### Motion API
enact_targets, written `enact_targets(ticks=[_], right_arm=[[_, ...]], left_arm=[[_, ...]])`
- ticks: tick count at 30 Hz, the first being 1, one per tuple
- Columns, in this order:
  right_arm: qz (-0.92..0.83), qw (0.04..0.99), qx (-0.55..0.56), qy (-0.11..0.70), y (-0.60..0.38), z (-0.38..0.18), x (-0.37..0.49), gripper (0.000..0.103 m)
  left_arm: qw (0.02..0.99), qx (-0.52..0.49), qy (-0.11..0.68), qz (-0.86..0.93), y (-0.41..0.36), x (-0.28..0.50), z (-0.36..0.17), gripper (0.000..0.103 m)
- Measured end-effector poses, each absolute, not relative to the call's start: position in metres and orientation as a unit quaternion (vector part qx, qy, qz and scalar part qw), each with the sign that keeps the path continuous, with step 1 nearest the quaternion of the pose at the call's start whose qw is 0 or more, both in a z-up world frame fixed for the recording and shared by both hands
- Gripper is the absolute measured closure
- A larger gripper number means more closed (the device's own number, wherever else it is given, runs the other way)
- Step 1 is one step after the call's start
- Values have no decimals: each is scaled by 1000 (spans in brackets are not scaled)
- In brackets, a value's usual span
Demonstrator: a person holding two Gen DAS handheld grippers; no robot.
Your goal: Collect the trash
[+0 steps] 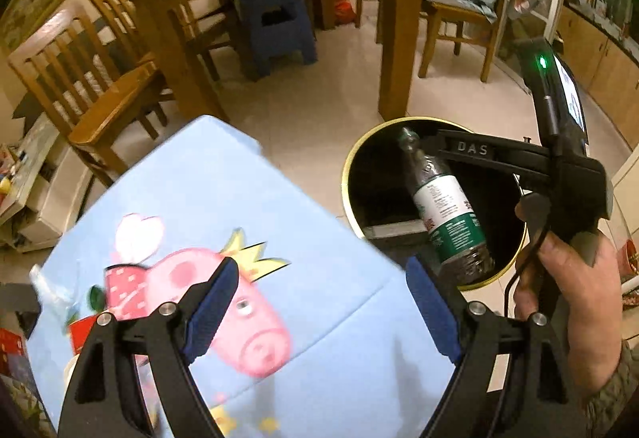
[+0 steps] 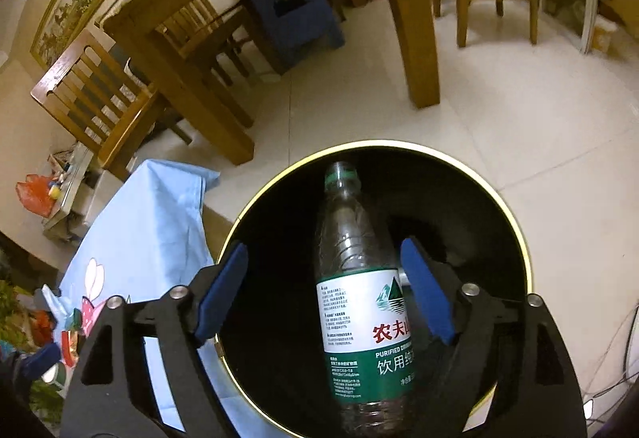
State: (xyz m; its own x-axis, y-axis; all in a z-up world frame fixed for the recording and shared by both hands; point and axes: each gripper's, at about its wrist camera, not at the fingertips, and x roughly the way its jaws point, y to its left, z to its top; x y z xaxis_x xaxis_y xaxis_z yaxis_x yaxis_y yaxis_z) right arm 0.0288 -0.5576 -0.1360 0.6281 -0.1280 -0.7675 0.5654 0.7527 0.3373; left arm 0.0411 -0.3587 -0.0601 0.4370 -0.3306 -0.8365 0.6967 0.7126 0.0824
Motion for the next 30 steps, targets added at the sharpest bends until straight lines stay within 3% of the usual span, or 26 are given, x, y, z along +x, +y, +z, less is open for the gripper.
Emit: enact_targets(ticks=[3,6,8,10,14,18,20,23,27,30], right_arm=[[-227,877,253,340,-547,-112,20,18],[-270,909,207,243,-524,-70,-9,5],[-300,923,187,154,-508,-42,-41,5],[-305,925,195,118,-502,-33,-59,5],[-254,922,242,163,-490,-41,-57,5],[-164,961,160,157,-409,-18,-57,5],[-106,968,124,191,-360,-13,-45,5],[34,946,96,308,-283,-34,-8,5],[81,931,20,355,-202,-51,5,6],[99,922,23,373,-171,-58,19,9]], left_arm=[[836,203,410,-301,-329,34,-44,17],[855,189,391,-282,-293,26,-27,14],[867,177,381,-267,-264,21,-18,14],[879,166,371,-248,-234,18,-13,13],[902,136,362,-193,-163,17,-10,11],[918,111,362,-116,-80,20,-21,9],[922,100,364,-86,-48,25,-26,8],[923,73,375,-52,0,31,-35,8],[921,52,384,-33,38,32,-44,7],[919,35,391,-34,50,32,-51,7]])
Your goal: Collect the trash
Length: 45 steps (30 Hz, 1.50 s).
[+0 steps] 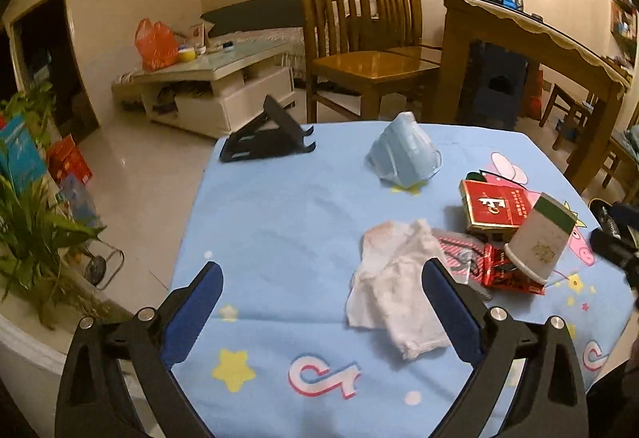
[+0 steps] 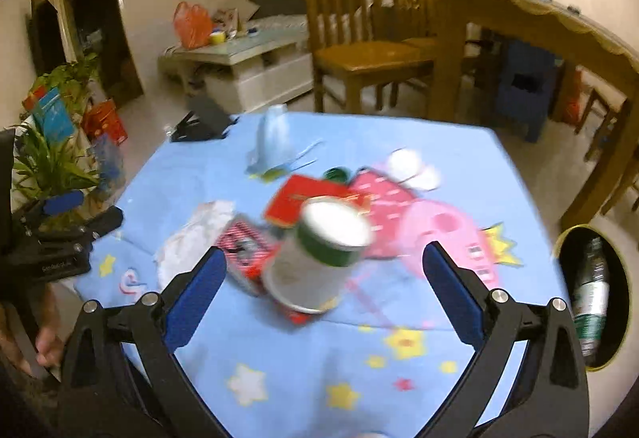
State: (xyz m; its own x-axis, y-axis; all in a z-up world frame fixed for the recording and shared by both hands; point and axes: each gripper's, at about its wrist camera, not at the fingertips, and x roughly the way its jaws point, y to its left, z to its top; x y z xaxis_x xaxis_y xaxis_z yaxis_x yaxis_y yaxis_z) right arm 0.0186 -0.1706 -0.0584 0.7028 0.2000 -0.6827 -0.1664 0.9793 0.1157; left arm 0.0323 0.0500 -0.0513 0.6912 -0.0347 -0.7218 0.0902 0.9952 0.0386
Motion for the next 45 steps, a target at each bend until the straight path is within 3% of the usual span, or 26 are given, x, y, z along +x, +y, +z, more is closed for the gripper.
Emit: enact_targets(ticks=[2,4,9,10,11,16,24,27,30,34,37,42,45], right_arm=[[99,918,40,382,-164,-65,29,19],[71,915,45,394,-158,-68,38,22],[51,907,66,413,-167,-81,50,22],[54,904,64,419,-164,-86,55,28],[65,900,65,426,-162,-90,58,46],[100,896,77,425,-157,-97,60,46],[128,909,137,371,-202,-62,30,46],[123,914,145,359,-218,-56,21,46],[119,917,148,351,-229,-55,17,46],[120,918,158,344,-241,-59,12,46],[124,917,169,339,-251,-64,12,46],[128,917,184,331,-265,-71,10,46],[123,919,190,323,-275,-74,6,46]], left_arm=[[916,26,397,-41,54,32,-55,7],[913,11,405,-45,60,34,-60,7],[905,-19,421,-63,72,39,-72,7],[902,-24,426,-67,72,41,-75,7],[898,-30,432,-73,72,43,-77,7],[883,-52,453,-113,60,49,-82,7],[851,-30,504,-147,8,70,-110,10],[834,-12,534,-135,-1,80,-129,24],[842,23,525,-123,-9,72,-128,31],[846,53,523,-85,-11,67,-124,65],[844,34,531,-74,-3,65,-121,80],[838,7,542,-61,9,71,-119,97],[843,-4,535,-55,9,72,-113,99]])
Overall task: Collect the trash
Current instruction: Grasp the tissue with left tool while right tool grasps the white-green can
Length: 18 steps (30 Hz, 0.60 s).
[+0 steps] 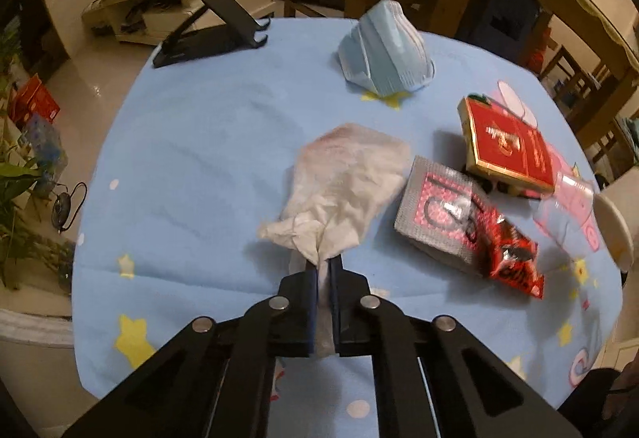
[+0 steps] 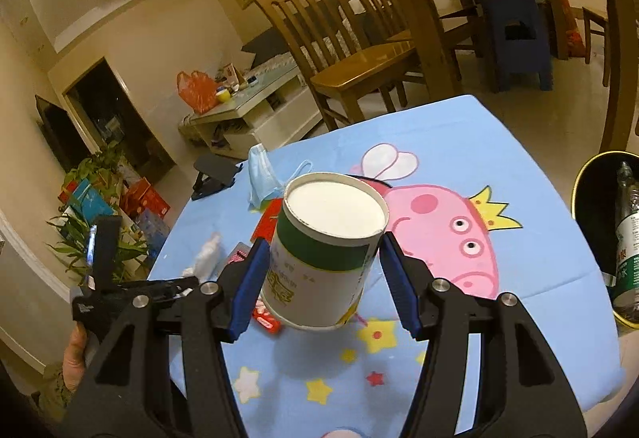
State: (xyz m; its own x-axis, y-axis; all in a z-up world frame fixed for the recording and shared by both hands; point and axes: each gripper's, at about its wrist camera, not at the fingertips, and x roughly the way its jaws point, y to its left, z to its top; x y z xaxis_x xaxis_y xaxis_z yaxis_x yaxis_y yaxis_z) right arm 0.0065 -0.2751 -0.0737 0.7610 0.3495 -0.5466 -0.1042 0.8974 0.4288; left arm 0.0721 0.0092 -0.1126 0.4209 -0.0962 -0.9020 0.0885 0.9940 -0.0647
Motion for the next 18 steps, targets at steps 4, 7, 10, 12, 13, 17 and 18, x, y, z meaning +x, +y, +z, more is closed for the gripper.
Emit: enact_targets(ticks=[4,7,10,12,13,17,18], right_arm=[[119,920,208,311,-293,-79,0,46],[115,918,220,310,-305,-84,-1,46],[114,917,226,309,-311,-88,-2,46],[113,916,226,311,-314,-91,-2,46],[112,915,227,313,-315,-93,-2,46],[104,914,233,317,-321,-97,-8,46],[102,914,234,316,-326,-97,-10,46]], left_arm=[[858,-46,506,-77,16,70,-85,99],[871,-75,475,-101,22,65,-58,99],[880,-79,454,-117,18,59,-42,99],[882,-71,450,-120,8,58,-38,99],[882,-65,449,-124,2,57,-38,99],[884,-27,446,-137,-33,54,-38,99],[883,-16,445,-146,-46,54,-39,99]])
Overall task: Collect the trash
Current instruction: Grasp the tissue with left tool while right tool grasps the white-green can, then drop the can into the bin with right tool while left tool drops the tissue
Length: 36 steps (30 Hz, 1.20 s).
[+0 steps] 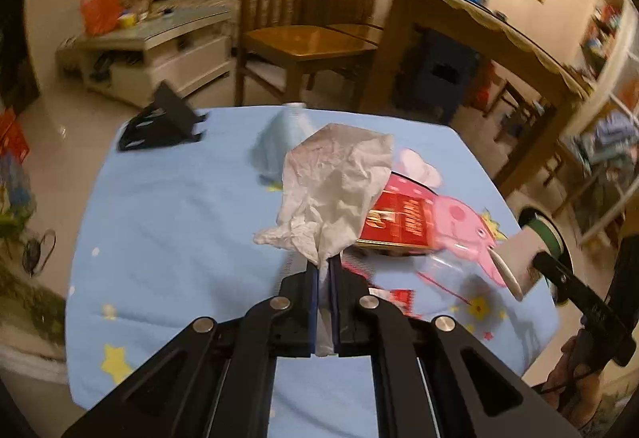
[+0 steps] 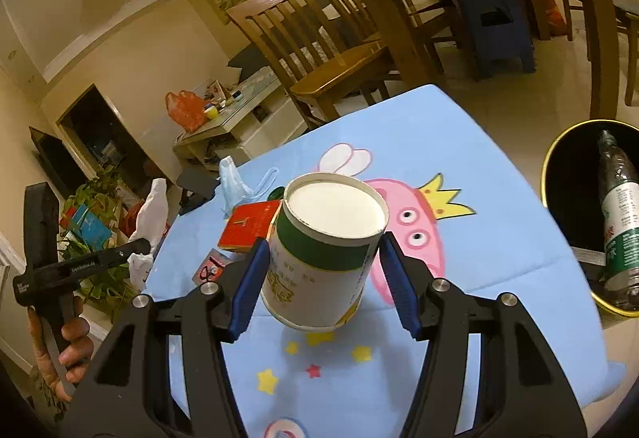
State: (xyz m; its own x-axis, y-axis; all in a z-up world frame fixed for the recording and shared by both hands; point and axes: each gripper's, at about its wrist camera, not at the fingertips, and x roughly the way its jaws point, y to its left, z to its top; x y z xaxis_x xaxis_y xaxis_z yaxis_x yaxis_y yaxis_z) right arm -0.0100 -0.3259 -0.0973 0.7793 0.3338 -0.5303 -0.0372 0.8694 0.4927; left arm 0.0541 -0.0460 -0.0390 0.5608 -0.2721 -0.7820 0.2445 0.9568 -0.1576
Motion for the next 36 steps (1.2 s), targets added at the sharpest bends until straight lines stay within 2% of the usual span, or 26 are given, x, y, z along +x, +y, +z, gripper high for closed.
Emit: enact_targets(ticks=[11,15,18,24,33,36], right_arm=[[79,916,254,300,-387,-70,-28,46],[59,907,287,301,-422,-80,-30,46],[10,897,308,317,-453,-93,-31,46],[-140,911,275,275,-521,-72,-51,46],[-216,864,332,311,-594,-121,-66,46],[-226,844,321,366,-600,-144,-56,40]], left_arm=[[869,66,424,-245,-174,43,-33,99],[861,87,423,-270,-211,39,-38,99],[856,108,422,-279,-233,34,-43,99],[846,143,413,-305,-277,27,-48,99],[821,182,410,-352,-355,20,-66,98],[814,190,413,-362,-376,19,-74,98]])
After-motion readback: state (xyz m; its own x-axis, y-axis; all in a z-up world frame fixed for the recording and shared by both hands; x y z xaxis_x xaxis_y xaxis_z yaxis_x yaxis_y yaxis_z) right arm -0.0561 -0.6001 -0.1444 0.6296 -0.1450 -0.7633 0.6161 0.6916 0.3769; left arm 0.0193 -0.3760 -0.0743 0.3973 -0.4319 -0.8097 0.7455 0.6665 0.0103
